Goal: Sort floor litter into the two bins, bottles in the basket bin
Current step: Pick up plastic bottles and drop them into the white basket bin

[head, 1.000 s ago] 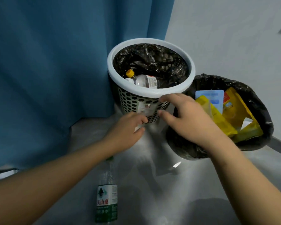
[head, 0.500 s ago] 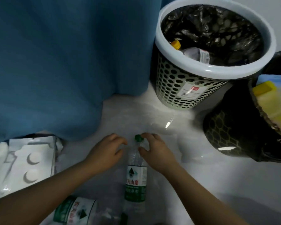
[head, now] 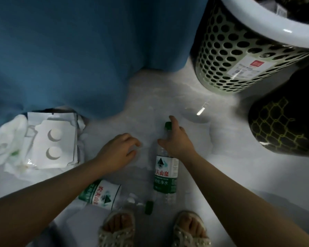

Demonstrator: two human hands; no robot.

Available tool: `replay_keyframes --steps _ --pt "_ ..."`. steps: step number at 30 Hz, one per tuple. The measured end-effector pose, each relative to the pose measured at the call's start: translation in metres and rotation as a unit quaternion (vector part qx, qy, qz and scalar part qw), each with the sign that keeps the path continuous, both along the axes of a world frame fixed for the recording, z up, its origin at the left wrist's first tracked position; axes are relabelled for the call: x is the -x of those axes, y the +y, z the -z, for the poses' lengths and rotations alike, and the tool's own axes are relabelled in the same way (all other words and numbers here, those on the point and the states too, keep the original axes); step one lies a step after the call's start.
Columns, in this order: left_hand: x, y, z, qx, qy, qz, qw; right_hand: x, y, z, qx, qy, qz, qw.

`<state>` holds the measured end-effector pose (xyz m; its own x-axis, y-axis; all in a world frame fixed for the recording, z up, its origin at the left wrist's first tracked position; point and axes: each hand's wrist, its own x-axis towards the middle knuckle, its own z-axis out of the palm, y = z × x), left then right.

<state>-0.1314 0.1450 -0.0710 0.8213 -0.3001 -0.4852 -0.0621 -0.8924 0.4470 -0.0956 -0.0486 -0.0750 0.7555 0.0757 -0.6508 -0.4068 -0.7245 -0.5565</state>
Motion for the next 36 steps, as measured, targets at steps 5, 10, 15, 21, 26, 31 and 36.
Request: replay_keyframes --steps 5,10,15,21,26,31,36 --pt "0.021 -0.004 -0.025 0.012 0.016 -0.002 1.0 0.005 -0.003 -0.021 0.005 -0.022 0.054 0.998" --pt "0.037 -0.011 -0.067 -0.012 0.082 0.045 0.996 0.015 -0.014 -0.067 0.013 -0.045 0.114 0.992" --pt "0.048 -0.015 -0.09 -0.069 0.129 0.113 0.983 0.058 -0.033 -0.114 0.065 -0.071 0.155 0.983" --pt "0.09 -0.018 -0.095 -0.151 0.126 0.156 0.968 0.13 -0.04 -0.154 0.081 -0.078 0.233 0.966" --pt "0.115 -0.024 -0.068 -0.187 0.094 0.201 0.957 0.163 -0.034 -0.15 0.047 -0.103 0.261 0.959" --pt "0.113 -0.033 -0.024 -0.215 0.056 0.219 0.95 0.17 -0.035 -0.132 0.024 -0.131 0.294 0.947" --pt "0.117 -0.031 -0.012 -0.221 0.054 0.231 0.946 0.173 -0.032 -0.122 -0.005 -0.125 0.358 0.925"
